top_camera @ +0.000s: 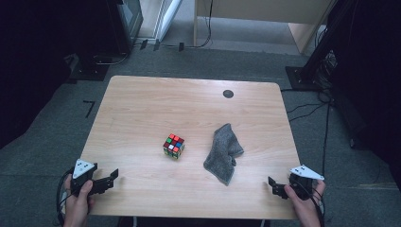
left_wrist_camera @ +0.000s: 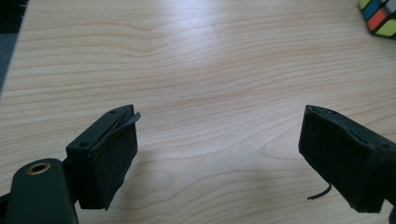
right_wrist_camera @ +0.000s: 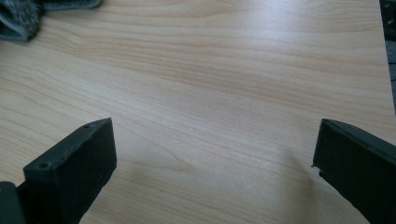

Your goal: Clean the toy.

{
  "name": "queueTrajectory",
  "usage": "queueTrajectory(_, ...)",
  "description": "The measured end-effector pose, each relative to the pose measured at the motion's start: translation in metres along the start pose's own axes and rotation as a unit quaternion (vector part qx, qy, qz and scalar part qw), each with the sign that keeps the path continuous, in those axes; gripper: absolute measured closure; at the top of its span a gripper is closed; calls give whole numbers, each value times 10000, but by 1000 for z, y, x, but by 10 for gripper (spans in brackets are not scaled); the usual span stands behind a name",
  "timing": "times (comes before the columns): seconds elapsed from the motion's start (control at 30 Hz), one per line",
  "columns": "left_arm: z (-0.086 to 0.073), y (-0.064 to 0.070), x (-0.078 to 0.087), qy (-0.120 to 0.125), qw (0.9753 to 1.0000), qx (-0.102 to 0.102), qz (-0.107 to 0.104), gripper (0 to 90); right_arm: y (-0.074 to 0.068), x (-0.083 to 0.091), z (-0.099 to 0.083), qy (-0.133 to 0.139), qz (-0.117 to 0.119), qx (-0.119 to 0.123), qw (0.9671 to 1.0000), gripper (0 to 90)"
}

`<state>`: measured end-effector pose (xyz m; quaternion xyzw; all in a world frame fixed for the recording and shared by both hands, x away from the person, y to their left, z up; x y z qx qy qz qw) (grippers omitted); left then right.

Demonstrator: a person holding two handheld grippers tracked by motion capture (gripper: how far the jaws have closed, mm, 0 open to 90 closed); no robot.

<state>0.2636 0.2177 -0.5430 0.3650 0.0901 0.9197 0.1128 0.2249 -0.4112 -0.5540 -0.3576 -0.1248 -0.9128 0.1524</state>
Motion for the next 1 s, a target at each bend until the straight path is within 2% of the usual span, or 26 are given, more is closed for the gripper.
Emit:
queueTrajectory(0.13, -5, 2, -3, -128, 9994, -291, 169, 126, 2, -4, -5, -145, -93, 56, 9998, 0)
queueTrajectory(0.23, -8, 5, -8, -311, 9980, -497, 242, 127, 2, -5, -6, -135, -162, 14, 9998, 0)
queueTrajectory(0.27, -8, 6, -8, -308, 9980, -508, 233, 123, 1, -5, -6, -138, -171, 3, 9998, 0)
queueTrajectory(0.43, -7, 5, -10, -337, 9984, -374, 253, 118, 0, -5, -6, -144, -182, -13, 9997, 0)
queueTrajectory(1.0, -6, 5, -12, -347, 9984, -346, 295, 101, 1, -6, -5, -141, -188, -18, 9997, 0)
Point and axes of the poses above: each handheld gripper's, and its own axes: x roughly backward along the jaws, z roughly out of its top, y roughly to its right, the point moved 5 cm from there along -x, roughly forward along the jaws, and after that the axes turned 14 degrees about x, right-handed, at the moved point
